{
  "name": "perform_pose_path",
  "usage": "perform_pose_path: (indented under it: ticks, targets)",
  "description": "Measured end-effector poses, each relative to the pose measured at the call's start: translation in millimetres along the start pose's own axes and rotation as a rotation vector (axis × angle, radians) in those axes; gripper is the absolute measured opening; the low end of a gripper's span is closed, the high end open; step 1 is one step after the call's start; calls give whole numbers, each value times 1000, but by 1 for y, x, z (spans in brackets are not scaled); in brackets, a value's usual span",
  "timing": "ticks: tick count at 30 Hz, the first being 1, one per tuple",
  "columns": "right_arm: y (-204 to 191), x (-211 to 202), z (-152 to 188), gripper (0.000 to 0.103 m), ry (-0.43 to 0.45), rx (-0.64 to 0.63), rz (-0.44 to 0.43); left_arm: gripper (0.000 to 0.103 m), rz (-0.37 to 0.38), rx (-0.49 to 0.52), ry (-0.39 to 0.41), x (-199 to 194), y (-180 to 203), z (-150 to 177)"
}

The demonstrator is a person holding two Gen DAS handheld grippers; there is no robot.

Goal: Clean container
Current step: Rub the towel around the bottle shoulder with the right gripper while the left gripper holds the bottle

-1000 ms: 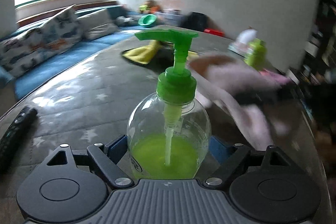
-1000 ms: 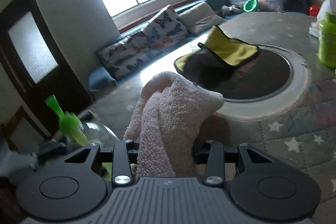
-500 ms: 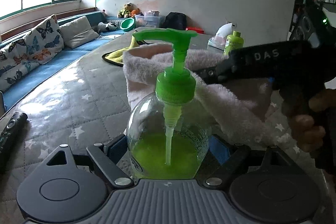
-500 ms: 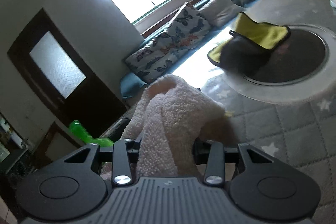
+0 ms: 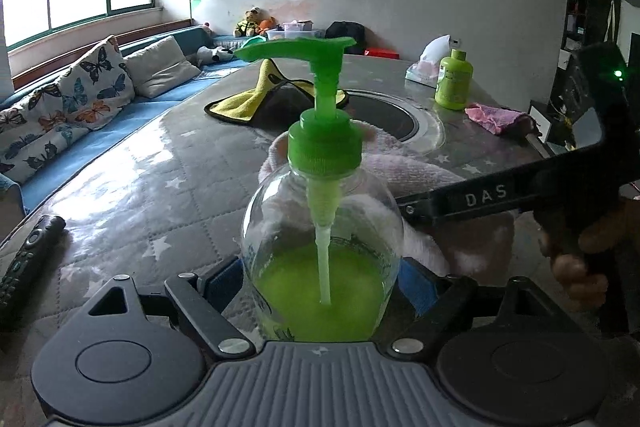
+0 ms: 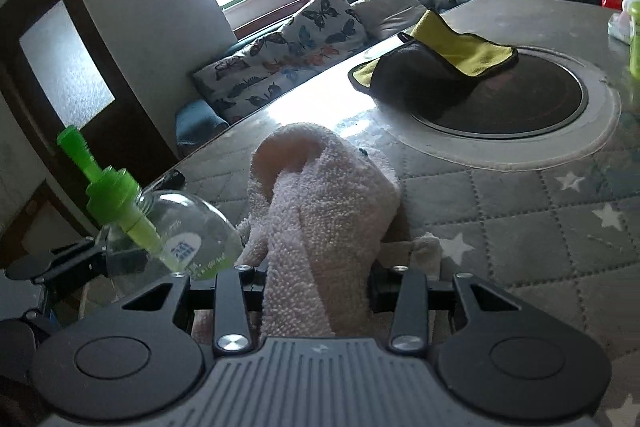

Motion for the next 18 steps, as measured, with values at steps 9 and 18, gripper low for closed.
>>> perform_pose_path:
  ticks: [9, 18]
  targets:
    - [-11, -28, -26, 40, 78, 43, -49, 86, -13, 26, 29, -8, 3, -7]
    - [-47, -29, -62, 40, 126, 35, -180, 83, -1, 42, 34, -9, 4, -5]
Point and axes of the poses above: each gripper's, at about its wrist camera, not at the fingertips, and x roughly the way its jaws point, y to its right, z to its underside, the point moved 9 cm from there along x, roughly the way its jaws point, and after that the axes turned 7 degrees about y, right-handed, at the moved point
